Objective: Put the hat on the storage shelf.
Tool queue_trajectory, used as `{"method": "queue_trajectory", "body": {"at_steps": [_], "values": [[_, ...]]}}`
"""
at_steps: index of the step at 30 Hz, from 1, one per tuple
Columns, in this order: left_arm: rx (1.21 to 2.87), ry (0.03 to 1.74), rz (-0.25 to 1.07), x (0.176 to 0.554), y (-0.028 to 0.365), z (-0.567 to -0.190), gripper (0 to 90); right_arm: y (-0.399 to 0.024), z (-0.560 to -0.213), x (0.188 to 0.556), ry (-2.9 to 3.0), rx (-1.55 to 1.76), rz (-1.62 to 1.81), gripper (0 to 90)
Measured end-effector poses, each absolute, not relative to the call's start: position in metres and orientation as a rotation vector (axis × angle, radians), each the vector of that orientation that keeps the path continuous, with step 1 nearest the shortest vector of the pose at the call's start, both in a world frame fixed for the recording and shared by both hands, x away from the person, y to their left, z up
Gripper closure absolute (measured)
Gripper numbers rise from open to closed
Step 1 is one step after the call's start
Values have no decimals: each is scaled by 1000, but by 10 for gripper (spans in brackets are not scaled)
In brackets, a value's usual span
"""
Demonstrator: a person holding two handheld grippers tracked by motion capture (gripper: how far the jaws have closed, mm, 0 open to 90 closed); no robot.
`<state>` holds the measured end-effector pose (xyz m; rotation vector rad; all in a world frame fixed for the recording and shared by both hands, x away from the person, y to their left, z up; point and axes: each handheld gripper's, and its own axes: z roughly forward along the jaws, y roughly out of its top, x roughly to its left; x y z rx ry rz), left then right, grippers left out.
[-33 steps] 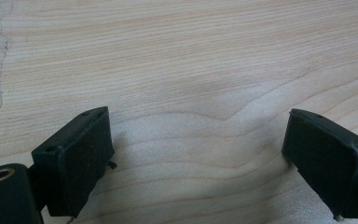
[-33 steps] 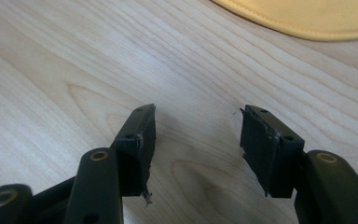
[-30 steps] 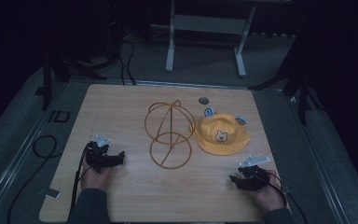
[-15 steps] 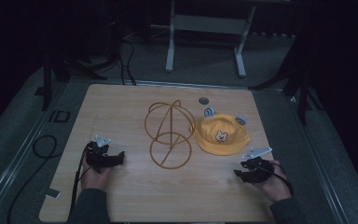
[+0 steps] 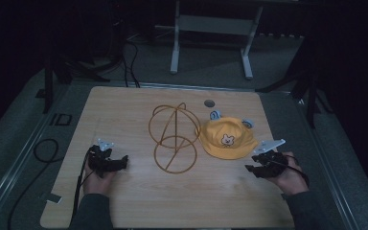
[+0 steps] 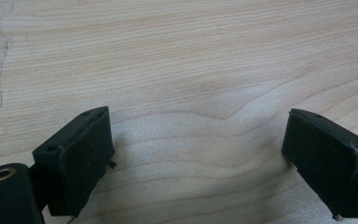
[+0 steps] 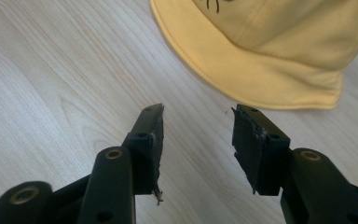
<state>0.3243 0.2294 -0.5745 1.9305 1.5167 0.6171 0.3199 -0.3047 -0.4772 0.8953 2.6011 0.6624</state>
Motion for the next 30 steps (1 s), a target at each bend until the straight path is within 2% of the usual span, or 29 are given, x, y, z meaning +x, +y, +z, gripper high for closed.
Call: {"method": "queue_trajectory", "body": {"at_steps": [18, 30], "values": [[1933, 1516, 617, 324, 230, -574, 86, -289, -436, 344, 2596, 772, 643, 499], [1929, 1517, 620, 325, 229, -575, 86, -270, -404, 378, 2594, 701, 661, 539]]}}
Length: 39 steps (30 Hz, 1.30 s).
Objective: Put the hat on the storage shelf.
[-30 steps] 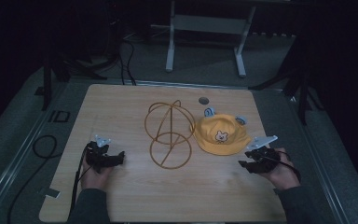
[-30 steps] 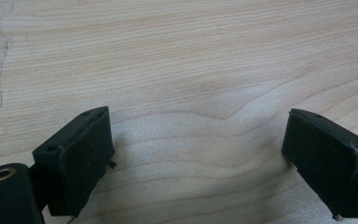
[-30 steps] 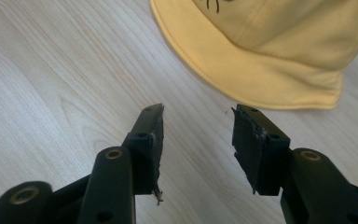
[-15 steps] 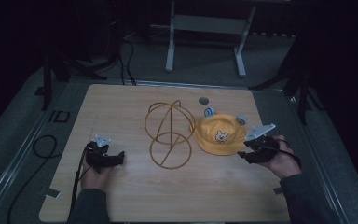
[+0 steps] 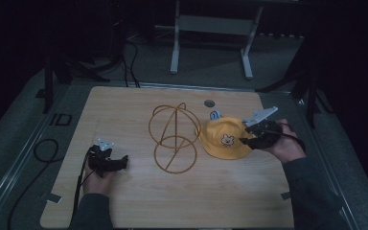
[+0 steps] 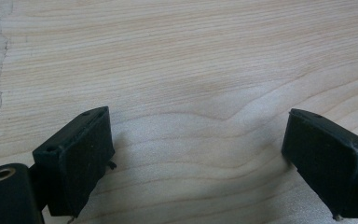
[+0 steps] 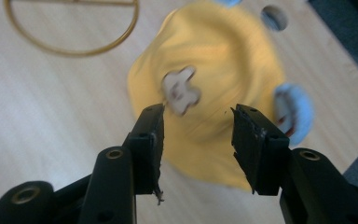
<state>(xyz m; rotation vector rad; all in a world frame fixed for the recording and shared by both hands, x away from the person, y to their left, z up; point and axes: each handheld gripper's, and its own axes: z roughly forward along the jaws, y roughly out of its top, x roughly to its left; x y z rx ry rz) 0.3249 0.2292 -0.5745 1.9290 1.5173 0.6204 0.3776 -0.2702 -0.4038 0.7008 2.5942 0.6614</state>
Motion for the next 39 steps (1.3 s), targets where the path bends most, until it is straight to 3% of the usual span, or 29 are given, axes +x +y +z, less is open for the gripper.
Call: {"method": "queue_trajectory", "body": {"at_steps": [10, 19, 34, 39], "values": [[1928, 1518, 620, 325, 229, -575, 86, -257, -394, 407, 2605, 686, 615, 528], [1932, 1516, 620, 325, 229, -574, 86, -249, -387, 433, 2642, 693, 551, 462], [1933, 1517, 618, 325, 229, -574, 86, -229, -409, 470, 2768, 756, 414, 430], [1931, 1518, 617, 325, 229, -574, 86, -225, -423, 479, 2807, 771, 362, 465]]}}
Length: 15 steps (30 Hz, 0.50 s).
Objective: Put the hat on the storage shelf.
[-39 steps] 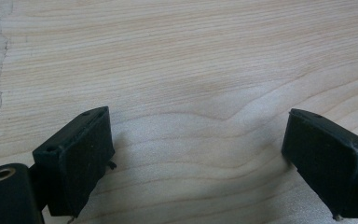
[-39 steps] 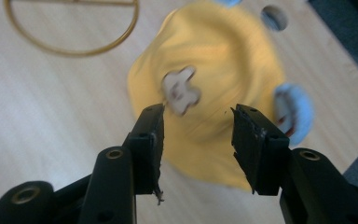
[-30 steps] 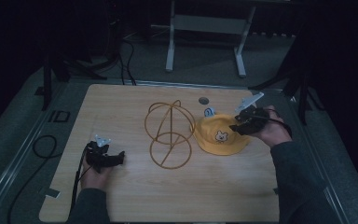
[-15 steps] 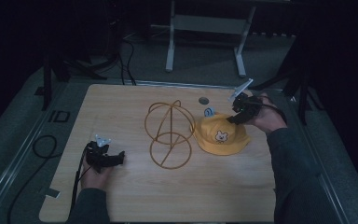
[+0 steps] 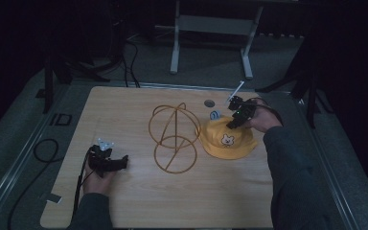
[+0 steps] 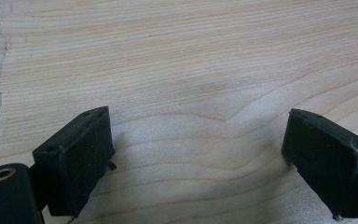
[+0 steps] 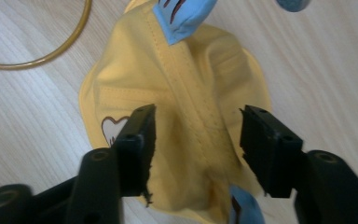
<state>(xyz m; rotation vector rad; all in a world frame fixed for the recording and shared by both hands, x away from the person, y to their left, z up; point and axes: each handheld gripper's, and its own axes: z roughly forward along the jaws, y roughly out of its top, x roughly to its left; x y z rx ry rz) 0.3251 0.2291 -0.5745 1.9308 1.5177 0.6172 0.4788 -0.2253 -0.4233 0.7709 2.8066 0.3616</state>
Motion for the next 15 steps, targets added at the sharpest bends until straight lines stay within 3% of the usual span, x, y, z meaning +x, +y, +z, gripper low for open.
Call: {"method": "queue_trajectory", "body": {"at_steps": [15], "values": [[1930, 1518, 618, 325, 229, -574, 87, -227, -432, 481, 2834, 753, 340, 741]]}}
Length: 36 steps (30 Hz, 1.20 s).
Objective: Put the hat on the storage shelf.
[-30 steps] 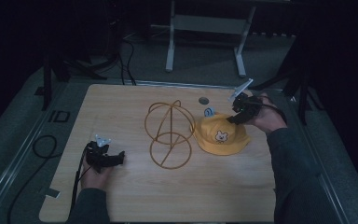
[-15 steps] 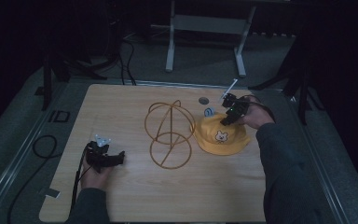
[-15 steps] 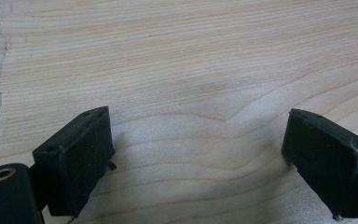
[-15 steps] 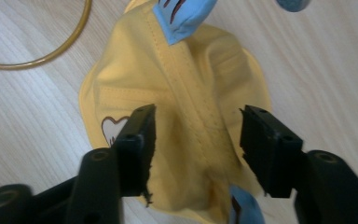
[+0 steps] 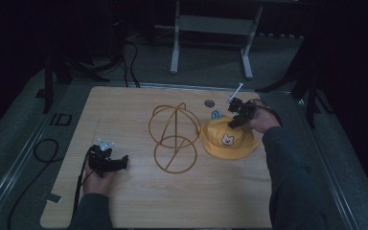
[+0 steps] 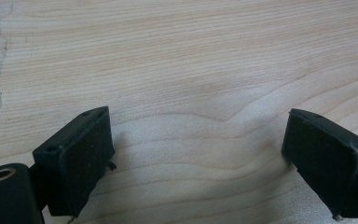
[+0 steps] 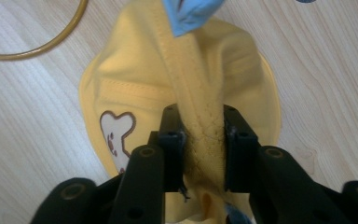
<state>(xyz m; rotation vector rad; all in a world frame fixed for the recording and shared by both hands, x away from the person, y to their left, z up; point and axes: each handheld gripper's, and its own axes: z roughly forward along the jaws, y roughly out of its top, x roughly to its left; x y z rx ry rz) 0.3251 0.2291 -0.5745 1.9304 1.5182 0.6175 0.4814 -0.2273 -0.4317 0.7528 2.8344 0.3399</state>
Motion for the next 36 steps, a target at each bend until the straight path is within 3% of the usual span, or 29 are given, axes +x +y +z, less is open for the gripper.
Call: {"method": "queue_trajectory", "body": {"at_steps": [21, 36], "values": [[1927, 1518, 620, 325, 229, -575, 87, -227, -366, 452, 2774, 644, 365, 759], [1931, 1518, 619, 325, 229, -574, 87, -234, -352, 435, 2778, 611, 391, 760]]}}
